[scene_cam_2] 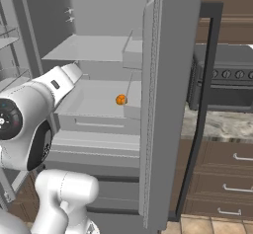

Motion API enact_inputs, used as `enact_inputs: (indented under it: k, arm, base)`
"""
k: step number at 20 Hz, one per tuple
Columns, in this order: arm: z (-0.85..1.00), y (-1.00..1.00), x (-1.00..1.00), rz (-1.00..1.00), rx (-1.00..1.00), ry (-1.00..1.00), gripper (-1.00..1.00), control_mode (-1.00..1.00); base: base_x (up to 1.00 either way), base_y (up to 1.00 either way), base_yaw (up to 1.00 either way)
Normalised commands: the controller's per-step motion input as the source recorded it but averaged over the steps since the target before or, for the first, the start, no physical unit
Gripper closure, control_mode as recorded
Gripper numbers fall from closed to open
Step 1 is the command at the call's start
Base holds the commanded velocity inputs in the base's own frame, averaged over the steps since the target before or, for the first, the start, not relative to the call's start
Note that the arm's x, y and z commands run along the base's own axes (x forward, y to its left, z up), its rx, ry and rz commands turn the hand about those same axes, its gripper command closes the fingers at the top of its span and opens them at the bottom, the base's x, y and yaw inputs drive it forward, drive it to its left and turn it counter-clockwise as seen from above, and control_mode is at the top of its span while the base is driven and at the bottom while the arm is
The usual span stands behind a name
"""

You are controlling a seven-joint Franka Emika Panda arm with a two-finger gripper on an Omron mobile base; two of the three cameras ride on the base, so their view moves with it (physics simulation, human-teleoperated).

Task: Retrieve the kiwi and orange from the fridge and place them into the bowl on the dining table.

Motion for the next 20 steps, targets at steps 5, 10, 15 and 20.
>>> enact_inputs:
  k: [5, 10, 15, 20]
  arm:
    - [-0.02, 0.0, 0.01, 0.0, 0.0, 0.12, -1.0, -1.0]
    - [-0.16, 0.12, 0.12, 0.0, 0.0, 0.33, -1.0, -1.0]
    - [-0.39, 0.33, 0.07, -0.06, 0.0, 0.24, -1.0, -1.0]
    - [-0.58, 0.06, 0.0, -0.19, 0.1, 0.01, -1.0, -1.0]
  base:
    - [0.0, 0.0, 0.0]
    - [0.0, 0.0, 0.0]
    - [0.0, 0.0, 0.0]
    - [0.0, 0.0, 0.0]
